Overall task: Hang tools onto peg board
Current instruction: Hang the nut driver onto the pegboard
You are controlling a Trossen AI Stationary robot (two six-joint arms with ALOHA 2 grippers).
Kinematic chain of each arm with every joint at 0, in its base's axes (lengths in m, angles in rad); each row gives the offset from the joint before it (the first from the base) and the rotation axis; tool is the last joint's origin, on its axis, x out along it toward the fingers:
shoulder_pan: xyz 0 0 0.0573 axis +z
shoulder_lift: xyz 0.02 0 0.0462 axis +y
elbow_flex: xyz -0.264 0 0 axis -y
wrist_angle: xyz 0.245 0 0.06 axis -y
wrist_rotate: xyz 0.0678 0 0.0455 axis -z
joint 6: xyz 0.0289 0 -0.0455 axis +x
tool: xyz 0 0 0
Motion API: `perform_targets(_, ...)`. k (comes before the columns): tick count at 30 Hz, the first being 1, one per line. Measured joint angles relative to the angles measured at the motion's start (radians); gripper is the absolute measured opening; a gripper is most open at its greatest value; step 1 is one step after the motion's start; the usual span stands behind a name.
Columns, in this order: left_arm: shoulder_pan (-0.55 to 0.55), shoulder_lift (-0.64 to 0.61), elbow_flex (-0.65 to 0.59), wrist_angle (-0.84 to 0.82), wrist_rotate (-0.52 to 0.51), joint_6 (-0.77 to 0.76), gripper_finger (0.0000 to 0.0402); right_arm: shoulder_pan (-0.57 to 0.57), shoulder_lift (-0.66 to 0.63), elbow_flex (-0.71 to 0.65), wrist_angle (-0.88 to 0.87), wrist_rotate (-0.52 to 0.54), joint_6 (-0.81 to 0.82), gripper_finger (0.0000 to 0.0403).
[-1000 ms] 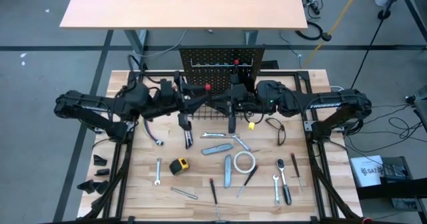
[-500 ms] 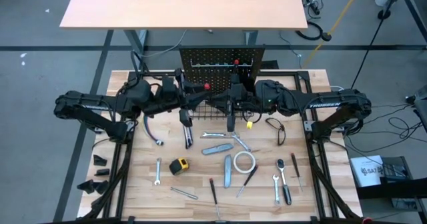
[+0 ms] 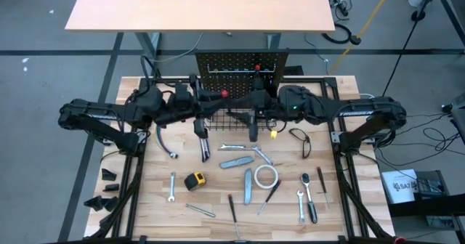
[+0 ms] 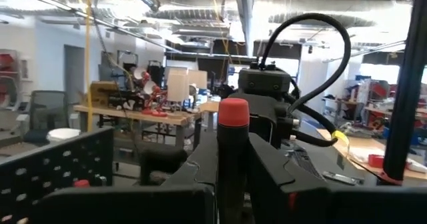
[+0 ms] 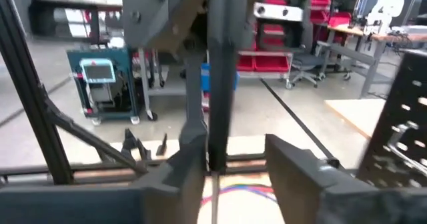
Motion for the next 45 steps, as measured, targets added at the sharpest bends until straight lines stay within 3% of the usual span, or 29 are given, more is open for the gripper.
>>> perform_targets(7, 0.000, -0.058, 0.001, -0.051, -0.125, -0.019, 0.0040, -0.019, -0.187, 0.000, -0.345, 0.027, 0.024, 0.0215)
perform_targets(11, 0.000, -0.046, 0.031, -0.077, -0.196, -0.026, 0.0040, -0.019, -0.297, 0.000, -0.550, 0.137, 0.079, 0.0220)
perform_targets(17, 0.015, 0.098, 0.157, -0.112, -0.294, -0.025, 0.0040, -0.019, -0.410, -0.002, -0.748, 0.317, 0.166, 0.0221)
perform_targets(24, 0.071, 0.254, 0.280, -0.152, -0.332, 0.001, 0.0040, -0.019, -0.482, -0.072, -0.771, 0.371, 0.198, 0.0221)
perform_targets(29, 0.078, 0.328, 0.339, -0.129, -0.428, 0.011, 0.0040, -0.018, -0.501, -0.124, -0.765, 0.399, 0.207, 0.0221)
perform_targets(37, 0.072, 0.407, 0.343, -0.024, -0.599, 0.038, 0.0040, -0.019, -0.502, -0.144, -0.765, 0.419, 0.202, 0.0222)
perform_targets(45, 0.072, 0.442, 0.343, 0.049, -0.622, 0.087, 0.0040, -0.019, -0.505, -0.145, -0.764, 0.425, 0.163, 0.0222)
